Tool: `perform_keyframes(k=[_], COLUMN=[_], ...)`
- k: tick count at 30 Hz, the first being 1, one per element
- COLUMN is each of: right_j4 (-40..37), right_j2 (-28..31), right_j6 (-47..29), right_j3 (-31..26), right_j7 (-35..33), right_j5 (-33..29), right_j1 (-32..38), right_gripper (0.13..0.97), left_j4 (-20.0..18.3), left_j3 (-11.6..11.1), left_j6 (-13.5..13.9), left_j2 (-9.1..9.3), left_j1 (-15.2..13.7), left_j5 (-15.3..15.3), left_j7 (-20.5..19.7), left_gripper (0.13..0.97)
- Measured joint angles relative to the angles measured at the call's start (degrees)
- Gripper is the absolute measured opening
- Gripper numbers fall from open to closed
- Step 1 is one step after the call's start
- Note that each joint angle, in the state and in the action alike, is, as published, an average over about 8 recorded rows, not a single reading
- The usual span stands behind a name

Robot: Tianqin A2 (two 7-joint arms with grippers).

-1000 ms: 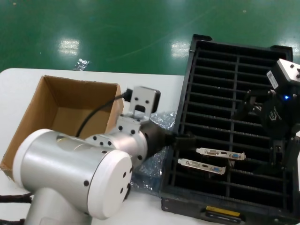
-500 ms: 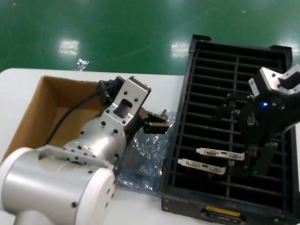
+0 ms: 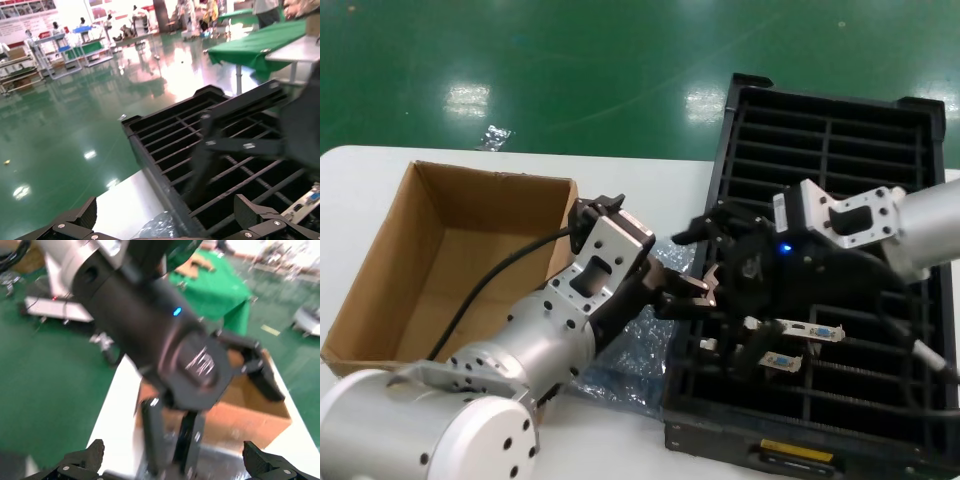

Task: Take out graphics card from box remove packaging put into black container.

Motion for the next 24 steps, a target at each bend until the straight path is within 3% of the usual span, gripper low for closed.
perform_keyframes(k=[24], right_j4=[10.66], right_j2=[-5.9], right_j6=[26.4], right_j3=[21.03], right_j7=[-3.2], right_j5=[1.28], right_j1=[-30.07], right_gripper=[0.966], left_j4=[6.5], left_j3=[-4.21], left_j6=[-20.29], left_j2=[-4.92], left_j1=[9.37], left_j5=[-34.28], left_j7=[23.38], left_gripper=[0.966])
